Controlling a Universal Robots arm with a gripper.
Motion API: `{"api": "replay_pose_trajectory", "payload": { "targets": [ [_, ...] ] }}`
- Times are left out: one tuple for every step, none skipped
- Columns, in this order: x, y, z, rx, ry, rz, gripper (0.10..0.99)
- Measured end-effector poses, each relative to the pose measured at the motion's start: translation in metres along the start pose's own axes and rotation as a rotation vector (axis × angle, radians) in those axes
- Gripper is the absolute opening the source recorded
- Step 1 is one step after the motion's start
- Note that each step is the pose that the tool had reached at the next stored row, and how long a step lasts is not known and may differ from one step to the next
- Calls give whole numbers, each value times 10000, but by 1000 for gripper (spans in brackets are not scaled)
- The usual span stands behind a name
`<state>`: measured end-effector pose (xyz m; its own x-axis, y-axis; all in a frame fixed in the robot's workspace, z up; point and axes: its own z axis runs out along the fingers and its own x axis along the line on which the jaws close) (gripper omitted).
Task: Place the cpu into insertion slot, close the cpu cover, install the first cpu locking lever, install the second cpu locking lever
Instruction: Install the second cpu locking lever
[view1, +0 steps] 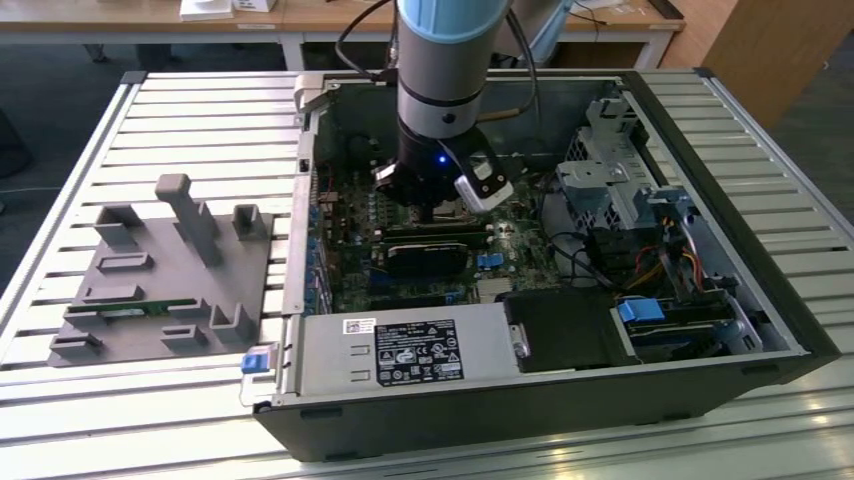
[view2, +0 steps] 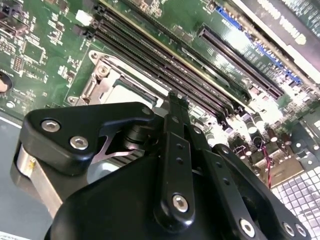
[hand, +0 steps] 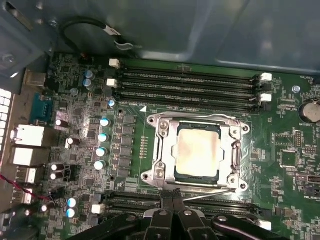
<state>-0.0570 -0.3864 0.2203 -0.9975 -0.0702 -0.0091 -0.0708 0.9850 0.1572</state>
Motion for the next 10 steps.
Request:
{"api": "replay_pose_trajectory", "payload": {
  "targets": [
    [10, -4, 4, -42, -4, 3, 106],
    [19, -7, 10, -79, -7, 4, 106],
    [27, -9, 18, -109, -10, 7, 106],
    [32, -10, 27, -132, -11, 9, 106],
    [35, -12, 39, -152, -14, 11, 106],
    [38, -14, 51, -163, -14, 14, 106],
    [41, -16, 64, -174, -16, 17, 106],
    [44, -18, 77, -187, -17, 19, 106],
    [51, -19, 86, -206, -19, 20, 106],
    [60, -22, 92, -237, -20, 21, 106]
  ]
}}
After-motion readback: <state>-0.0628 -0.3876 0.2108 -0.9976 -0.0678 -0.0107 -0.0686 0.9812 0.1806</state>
